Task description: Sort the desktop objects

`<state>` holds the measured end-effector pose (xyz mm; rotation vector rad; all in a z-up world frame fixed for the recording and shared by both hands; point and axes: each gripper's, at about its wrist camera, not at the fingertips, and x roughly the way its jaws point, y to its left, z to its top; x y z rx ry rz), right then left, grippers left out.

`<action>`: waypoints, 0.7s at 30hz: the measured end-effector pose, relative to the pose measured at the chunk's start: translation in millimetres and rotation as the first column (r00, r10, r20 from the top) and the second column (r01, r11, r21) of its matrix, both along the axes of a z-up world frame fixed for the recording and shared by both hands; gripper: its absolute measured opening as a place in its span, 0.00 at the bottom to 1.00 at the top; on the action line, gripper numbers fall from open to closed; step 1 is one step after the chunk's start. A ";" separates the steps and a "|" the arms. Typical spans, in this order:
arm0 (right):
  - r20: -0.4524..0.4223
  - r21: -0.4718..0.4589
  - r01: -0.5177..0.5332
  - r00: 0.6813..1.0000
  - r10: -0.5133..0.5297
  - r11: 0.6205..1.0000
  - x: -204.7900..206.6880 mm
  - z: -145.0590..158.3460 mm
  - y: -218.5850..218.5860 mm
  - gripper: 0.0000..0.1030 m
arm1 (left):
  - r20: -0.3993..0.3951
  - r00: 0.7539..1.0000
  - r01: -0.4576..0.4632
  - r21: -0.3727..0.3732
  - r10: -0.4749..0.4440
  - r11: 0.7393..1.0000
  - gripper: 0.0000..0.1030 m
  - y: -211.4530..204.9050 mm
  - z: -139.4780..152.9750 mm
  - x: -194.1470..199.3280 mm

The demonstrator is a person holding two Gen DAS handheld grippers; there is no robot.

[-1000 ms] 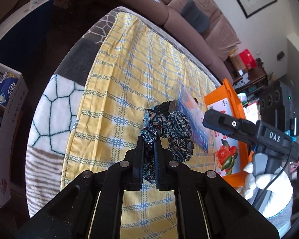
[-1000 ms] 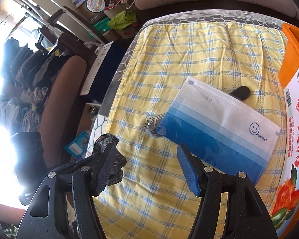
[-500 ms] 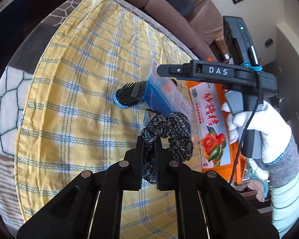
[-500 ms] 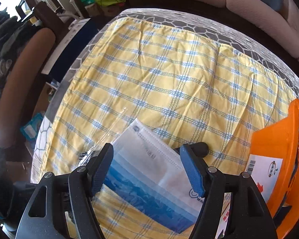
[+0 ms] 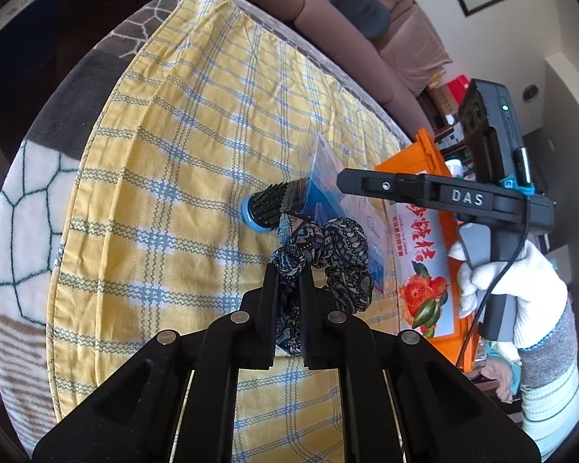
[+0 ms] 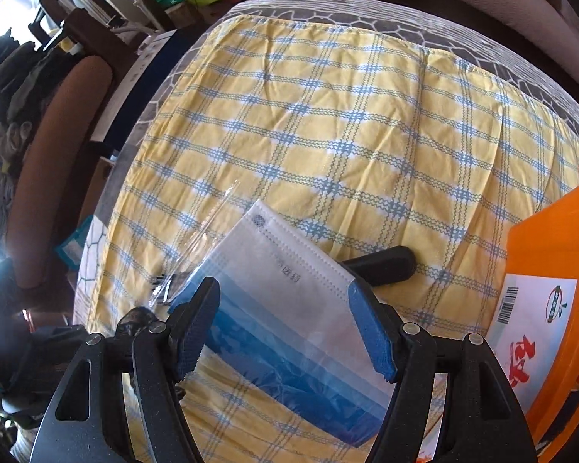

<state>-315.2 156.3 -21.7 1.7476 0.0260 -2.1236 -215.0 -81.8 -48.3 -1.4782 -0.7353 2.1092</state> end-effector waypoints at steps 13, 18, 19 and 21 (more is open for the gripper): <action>-0.024 -0.259 0.003 1.000 -0.010 0.966 52.1 38.4 -13.2 0.69 | -0.023 0.998 -0.054 0.025 0.054 0.998 0.08 -18.7 8.9 1.0; 0.015 -0.320 -0.003 1.000 0.008 0.948 64.5 27.6 -30.7 0.55 | 0.002 0.998 -0.068 0.137 0.068 0.988 0.08 -25.9 8.8 0.3; 0.026 -0.333 0.003 1.000 0.006 0.943 65.5 22.8 -32.1 0.50 | 0.004 0.997 -0.071 0.149 0.071 0.986 0.08 -26.6 9.8 0.3; 0.048 -0.377 0.026 0.999 -0.009 0.926 67.2 15.1 -33.0 0.44 | 0.001 0.997 -0.073 0.150 0.074 0.986 0.08 -27.9 11.3 -0.3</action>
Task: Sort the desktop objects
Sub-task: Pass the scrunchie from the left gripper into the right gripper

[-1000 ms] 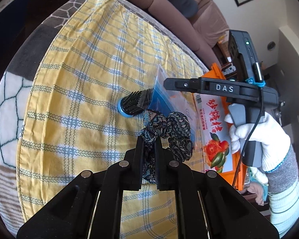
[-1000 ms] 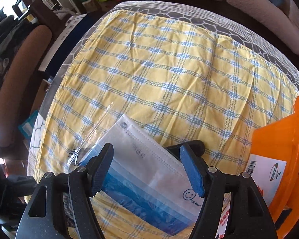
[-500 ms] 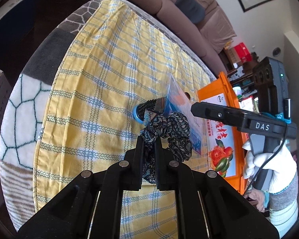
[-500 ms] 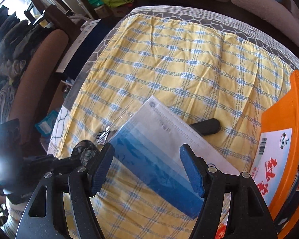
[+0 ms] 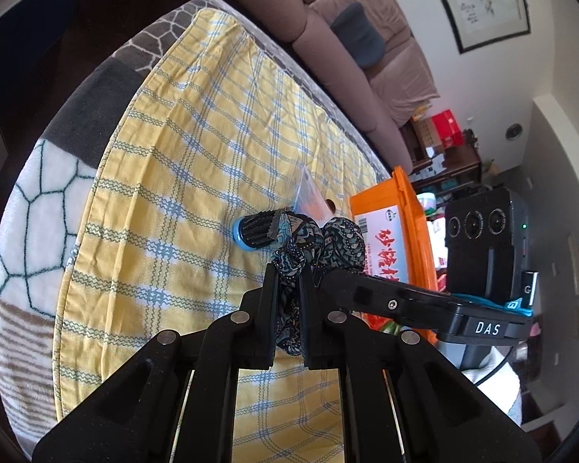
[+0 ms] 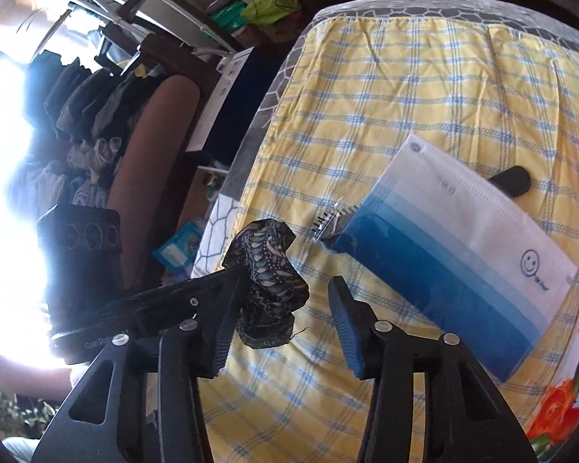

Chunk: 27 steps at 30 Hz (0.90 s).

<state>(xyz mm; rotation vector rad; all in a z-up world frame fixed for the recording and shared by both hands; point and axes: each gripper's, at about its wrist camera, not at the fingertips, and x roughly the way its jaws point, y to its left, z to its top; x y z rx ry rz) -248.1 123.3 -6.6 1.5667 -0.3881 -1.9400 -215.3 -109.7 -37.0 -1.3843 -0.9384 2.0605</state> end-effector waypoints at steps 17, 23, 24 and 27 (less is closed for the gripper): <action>-0.054 -0.117 -0.020 0.998 0.014 0.993 44.8 35.8 29.8 0.31 | -0.048 0.997 0.058 0.040 -0.056 0.998 0.08 37.8 45.2 29.1; -0.027 -0.463 0.040 0.998 -0.059 0.885 74.4 53.9 74.8 0.31 | -0.056 0.992 0.120 0.098 -0.115 0.988 0.08 59.5 69.8 41.6; -0.034 -0.499 0.044 0.997 -0.070 0.866 77.7 57.6 79.0 0.31 | -0.059 0.991 0.123 0.100 -0.118 0.987 0.08 64.0 74.2 43.2; -0.031 -0.582 0.045 0.997 -0.077 0.812 83.3 65.3 83.3 0.31 | -0.078 0.988 0.144 0.090 -0.137 0.986 0.08 74.2 82.8 48.8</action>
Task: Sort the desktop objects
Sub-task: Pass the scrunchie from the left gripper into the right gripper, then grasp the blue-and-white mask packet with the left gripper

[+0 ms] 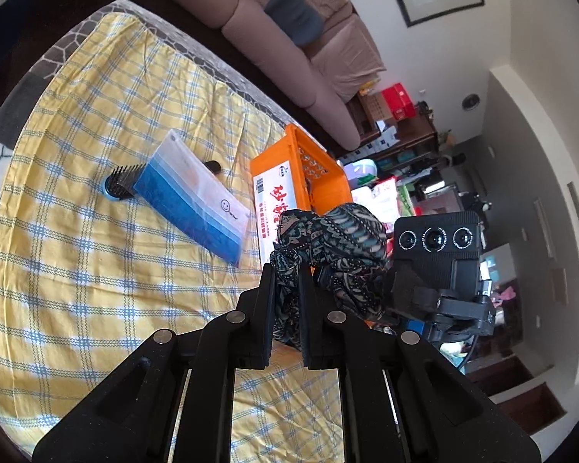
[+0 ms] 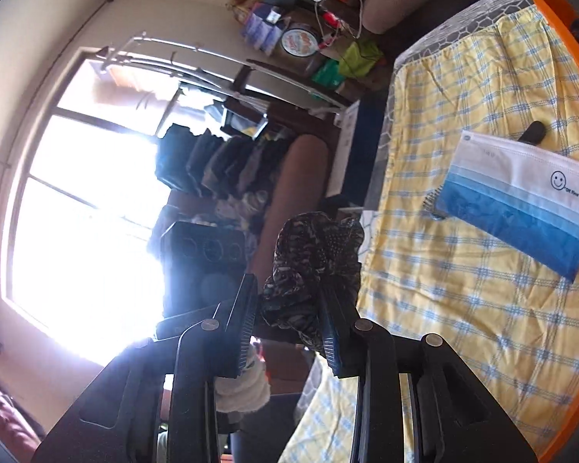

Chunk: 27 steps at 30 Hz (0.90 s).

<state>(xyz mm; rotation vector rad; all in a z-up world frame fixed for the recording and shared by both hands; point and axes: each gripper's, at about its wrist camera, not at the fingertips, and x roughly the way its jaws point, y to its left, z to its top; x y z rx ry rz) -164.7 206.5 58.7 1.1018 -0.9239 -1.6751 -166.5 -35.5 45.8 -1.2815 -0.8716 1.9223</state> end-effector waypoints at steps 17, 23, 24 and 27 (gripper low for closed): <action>0.015 -0.224 0.105 0.994 -0.104 0.969 -1.9 11.7 19.9 0.43 | 0.022 0.997 -0.077 0.063 0.076 0.995 0.75 -29.7 -12.7 4.4; -0.013 -0.248 0.103 0.994 -0.110 0.963 -0.7 20.9 25.9 0.43 | 0.082 0.981 -0.180 0.017 0.178 0.984 0.80 -51.3 -32.3 -9.6; -0.019 -0.263 0.106 0.993 -0.116 0.959 -0.4 23.4 27.4 0.43 | 0.100 0.976 -0.194 0.015 0.192 0.981 0.80 -52.6 -38.0 -13.1; -0.037 -0.266 0.110 0.992 -0.124 0.958 -0.8 31.7 31.3 0.43 | 0.127 0.970 -0.206 -0.026 0.207 0.978 0.80 -46.0 -53.6 -26.7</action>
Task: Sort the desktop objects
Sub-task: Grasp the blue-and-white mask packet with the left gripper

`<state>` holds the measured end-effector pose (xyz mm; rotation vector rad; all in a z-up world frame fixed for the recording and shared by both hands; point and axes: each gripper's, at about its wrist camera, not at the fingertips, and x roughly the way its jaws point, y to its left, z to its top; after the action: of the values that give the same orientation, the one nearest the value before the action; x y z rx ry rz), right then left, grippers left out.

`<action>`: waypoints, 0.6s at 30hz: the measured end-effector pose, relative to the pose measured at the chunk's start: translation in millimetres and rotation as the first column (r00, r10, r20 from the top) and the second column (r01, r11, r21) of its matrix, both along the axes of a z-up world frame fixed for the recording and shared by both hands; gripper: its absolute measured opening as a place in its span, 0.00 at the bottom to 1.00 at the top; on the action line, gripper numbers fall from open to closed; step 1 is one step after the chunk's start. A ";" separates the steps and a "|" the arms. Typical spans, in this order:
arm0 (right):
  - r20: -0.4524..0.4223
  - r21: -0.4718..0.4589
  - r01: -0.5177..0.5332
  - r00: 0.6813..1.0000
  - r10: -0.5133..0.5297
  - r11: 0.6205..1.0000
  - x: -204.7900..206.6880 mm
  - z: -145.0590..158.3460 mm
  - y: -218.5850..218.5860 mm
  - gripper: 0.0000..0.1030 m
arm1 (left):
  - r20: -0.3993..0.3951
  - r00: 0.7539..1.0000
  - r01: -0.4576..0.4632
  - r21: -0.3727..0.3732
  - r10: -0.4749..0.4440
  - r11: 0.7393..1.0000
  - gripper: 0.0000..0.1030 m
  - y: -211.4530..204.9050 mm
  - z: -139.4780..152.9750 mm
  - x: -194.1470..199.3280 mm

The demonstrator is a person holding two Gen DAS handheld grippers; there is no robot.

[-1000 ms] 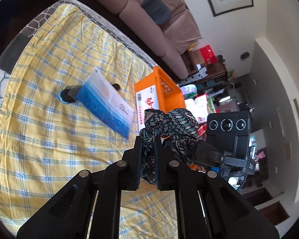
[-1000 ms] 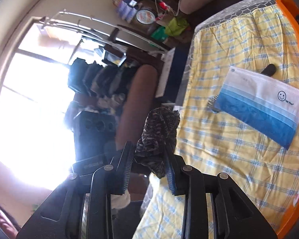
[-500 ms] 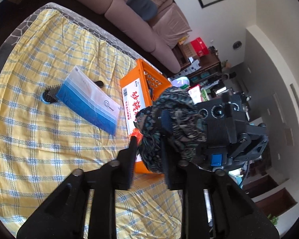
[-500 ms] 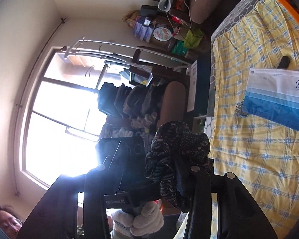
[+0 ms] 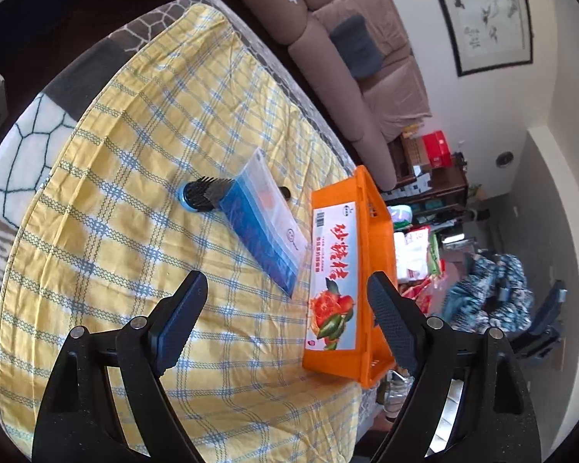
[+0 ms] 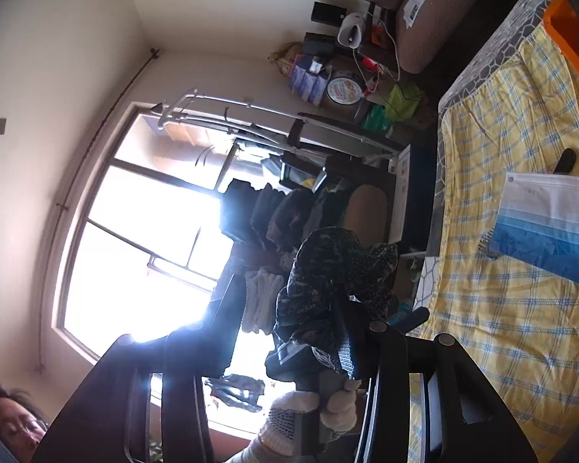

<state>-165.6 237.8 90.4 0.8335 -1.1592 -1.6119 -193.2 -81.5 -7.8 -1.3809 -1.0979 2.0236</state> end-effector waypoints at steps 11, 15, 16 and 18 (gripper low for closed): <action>0.002 0.079 0.033 0.999 -0.033 0.996 -3.7 1.8 33.8 0.43 | 0.075 0.997 0.037 -0.119 -0.028 0.992 0.72 64.4 -43.7 -44.6; 0.007 0.105 0.038 0.999 -0.039 0.994 -6.9 -3.7 43.8 0.43 | 0.091 0.996 0.016 -0.113 -0.006 0.993 0.69 73.4 -53.4 -52.6; 0.008 0.107 0.039 0.999 -0.040 0.994 -7.4 -4.6 46.0 0.43 | 0.098 0.995 0.011 -0.107 0.000 0.994 0.66 74.7 -55.7 -54.0; 0.011 0.104 0.040 0.999 -0.042 0.994 -8.2 -7.3 49.8 0.43 | 0.111 0.994 -0.008 -0.082 0.017 0.997 0.60 74.6 -61.5 -54.8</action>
<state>-173.7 287.6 83.1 0.8927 -1.1158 -1.7146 -248.0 -6.9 -69.4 -1.5490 -1.0835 2.0414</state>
